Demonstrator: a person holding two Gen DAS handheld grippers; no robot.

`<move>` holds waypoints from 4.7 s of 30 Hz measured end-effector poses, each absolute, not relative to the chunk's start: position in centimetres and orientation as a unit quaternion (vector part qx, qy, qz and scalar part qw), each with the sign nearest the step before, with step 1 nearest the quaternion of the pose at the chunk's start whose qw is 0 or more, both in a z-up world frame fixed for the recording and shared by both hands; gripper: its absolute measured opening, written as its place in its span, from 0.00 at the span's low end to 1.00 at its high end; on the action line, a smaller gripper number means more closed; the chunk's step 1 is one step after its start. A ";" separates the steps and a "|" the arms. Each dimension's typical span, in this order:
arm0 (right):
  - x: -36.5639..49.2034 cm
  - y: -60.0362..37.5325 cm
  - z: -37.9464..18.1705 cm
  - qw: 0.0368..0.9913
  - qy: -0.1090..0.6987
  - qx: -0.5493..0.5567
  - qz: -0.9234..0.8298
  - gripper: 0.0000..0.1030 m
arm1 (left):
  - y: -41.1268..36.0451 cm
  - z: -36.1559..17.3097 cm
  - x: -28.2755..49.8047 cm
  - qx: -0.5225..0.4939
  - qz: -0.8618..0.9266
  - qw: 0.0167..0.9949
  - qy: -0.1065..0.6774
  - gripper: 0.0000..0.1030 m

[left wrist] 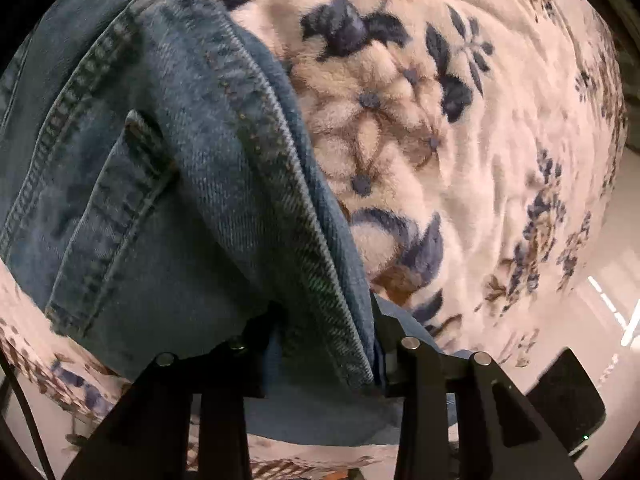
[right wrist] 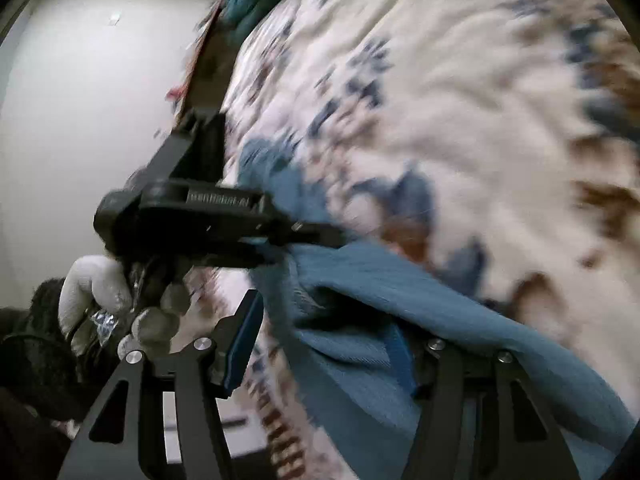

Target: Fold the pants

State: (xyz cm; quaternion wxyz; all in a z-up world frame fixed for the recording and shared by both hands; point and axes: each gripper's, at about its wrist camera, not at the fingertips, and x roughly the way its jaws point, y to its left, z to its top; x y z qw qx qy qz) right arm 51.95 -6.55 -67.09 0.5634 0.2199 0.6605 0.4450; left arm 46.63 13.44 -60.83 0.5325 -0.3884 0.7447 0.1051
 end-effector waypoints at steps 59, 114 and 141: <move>60.1 -3.7 -76.8 0.422 0.791 0.278 0.344 0.63 | 17.9 -59.5 48.3 -0.349 0.128 0.626 0.686 0.85; 54.9 -18.6 -64.9 0.582 0.740 0.065 0.331 0.01 | 6.1 -60.4 51.1 -0.205 0.054 0.663 0.718 0.85; 48.5 -32.8 -63.0 0.734 0.611 0.296 0.018 0.80 | -0.8 -56.3 51.0 -0.103 0.022 0.750 0.653 1.00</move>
